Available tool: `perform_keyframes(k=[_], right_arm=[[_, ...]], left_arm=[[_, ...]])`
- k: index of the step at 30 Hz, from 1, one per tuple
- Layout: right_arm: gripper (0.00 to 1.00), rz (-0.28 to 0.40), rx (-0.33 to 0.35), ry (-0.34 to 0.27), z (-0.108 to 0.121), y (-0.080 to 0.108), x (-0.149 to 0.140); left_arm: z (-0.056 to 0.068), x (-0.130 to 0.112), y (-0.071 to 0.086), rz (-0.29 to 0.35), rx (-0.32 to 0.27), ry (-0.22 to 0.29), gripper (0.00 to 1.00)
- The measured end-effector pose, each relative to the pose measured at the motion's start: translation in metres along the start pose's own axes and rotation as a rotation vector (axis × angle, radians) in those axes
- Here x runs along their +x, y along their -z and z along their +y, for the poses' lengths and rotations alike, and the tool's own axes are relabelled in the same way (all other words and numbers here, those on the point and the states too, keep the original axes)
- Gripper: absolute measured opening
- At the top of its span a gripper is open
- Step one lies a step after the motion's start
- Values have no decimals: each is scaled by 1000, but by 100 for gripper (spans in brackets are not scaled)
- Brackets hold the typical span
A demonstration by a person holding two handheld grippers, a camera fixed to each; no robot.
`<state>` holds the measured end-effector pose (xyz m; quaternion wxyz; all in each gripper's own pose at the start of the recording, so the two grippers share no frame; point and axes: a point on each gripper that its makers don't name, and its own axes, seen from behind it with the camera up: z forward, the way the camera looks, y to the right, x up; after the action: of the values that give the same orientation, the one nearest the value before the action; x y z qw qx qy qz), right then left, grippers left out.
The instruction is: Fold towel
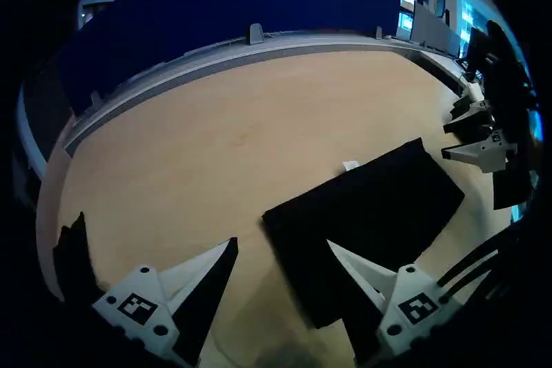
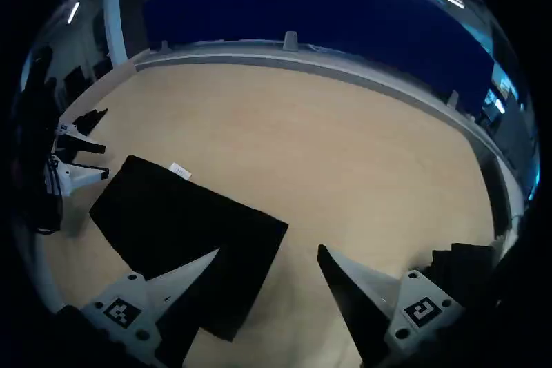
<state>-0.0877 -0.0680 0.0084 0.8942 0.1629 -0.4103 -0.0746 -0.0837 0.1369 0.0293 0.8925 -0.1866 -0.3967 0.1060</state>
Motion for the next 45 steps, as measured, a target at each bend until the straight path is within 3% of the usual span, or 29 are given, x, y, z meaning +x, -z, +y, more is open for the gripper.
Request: perform_keyframes(k=[14,23,36,45], right_arm=[[100,1,-23,9,-3,34,-21],[100,-2,9,25,-9,39,-29],[100,-68,139,164,-39,42,-57],[100,-108,171,239,-48,42,-74]], left_arm=[[11,-32,29,-6,-3,58,85],[8,-37,38,2,13,77,85],[2,-69,75,-6,65,137,85],[-2,-95,96,-13,98,190,85]])
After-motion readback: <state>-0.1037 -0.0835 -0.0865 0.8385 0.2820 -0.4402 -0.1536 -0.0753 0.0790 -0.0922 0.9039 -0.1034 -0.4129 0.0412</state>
